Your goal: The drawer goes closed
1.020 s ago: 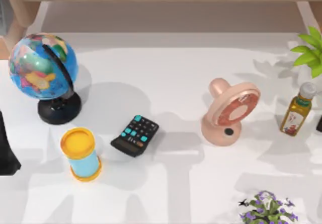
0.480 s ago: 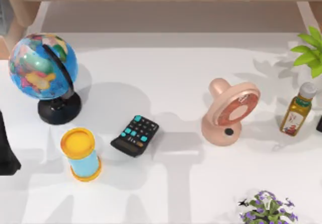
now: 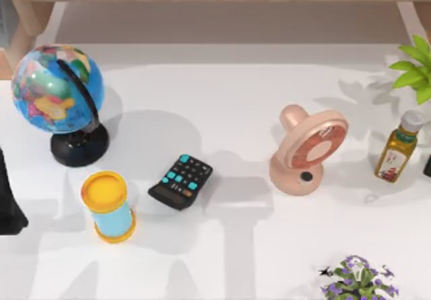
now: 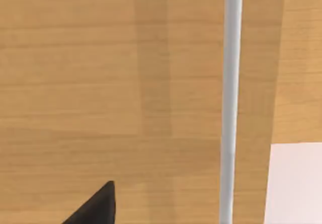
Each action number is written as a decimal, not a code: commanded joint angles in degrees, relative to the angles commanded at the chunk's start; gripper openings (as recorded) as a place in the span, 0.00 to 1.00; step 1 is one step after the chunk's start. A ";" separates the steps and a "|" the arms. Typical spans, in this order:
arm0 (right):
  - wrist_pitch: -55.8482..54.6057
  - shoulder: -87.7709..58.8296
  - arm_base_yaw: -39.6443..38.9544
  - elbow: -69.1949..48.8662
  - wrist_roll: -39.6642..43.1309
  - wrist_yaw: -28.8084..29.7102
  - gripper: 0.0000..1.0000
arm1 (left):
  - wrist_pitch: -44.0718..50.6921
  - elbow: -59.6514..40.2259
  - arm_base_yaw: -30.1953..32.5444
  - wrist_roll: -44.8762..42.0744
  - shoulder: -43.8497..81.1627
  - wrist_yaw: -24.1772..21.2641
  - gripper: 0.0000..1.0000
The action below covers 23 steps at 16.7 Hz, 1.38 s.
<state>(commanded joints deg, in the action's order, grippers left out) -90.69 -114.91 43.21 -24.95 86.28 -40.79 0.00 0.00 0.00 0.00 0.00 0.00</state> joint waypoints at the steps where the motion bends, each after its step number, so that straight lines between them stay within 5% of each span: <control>1: -1.00 -0.96 -0.20 0.04 1.46 -0.08 1.00 | 0.00 0.00 0.00 0.00 0.00 0.00 1.00; 17: 1.37 -3.16 -3.75 -4.45 2.68 3.24 1.00 | 0.00 0.00 0.00 0.00 0.00 0.00 1.00; 23: 1.37 -3.16 -3.75 -4.45 2.68 3.24 0.55 | 0.00 0.00 0.00 0.00 0.00 0.00 1.00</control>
<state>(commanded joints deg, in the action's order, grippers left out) -89.32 -118.07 39.46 -29.40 88.97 -37.55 0.00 0.00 0.00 0.00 0.00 0.00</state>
